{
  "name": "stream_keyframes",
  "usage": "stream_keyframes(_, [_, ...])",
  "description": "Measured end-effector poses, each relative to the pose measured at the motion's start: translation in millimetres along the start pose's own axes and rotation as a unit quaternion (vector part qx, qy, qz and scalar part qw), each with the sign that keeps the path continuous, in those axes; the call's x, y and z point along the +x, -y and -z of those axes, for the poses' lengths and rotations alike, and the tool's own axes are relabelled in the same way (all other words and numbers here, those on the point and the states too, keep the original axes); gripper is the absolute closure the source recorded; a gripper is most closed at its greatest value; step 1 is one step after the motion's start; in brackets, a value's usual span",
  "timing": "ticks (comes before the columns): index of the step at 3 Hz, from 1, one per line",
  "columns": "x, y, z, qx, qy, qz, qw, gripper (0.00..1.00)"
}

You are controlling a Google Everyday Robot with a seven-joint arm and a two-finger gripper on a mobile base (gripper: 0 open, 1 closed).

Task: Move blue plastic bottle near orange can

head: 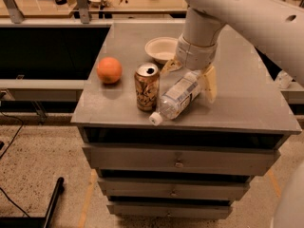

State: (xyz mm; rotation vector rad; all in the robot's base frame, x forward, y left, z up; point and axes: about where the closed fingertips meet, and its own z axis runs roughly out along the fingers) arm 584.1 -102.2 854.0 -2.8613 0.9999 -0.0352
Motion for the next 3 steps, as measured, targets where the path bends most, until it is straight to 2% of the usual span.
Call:
stream_keyframes(1, [4.6,2.8,20.8,0.002,-0.022,0.001,0.9998,0.0])
stream_keyframes(2, [12.6,5.2,62.1,0.018,-0.056,0.004,0.9983,0.0])
stream_keyframes(3, [14.7,9.5,64.1,0.027,-0.061,0.004,0.9978,0.0])
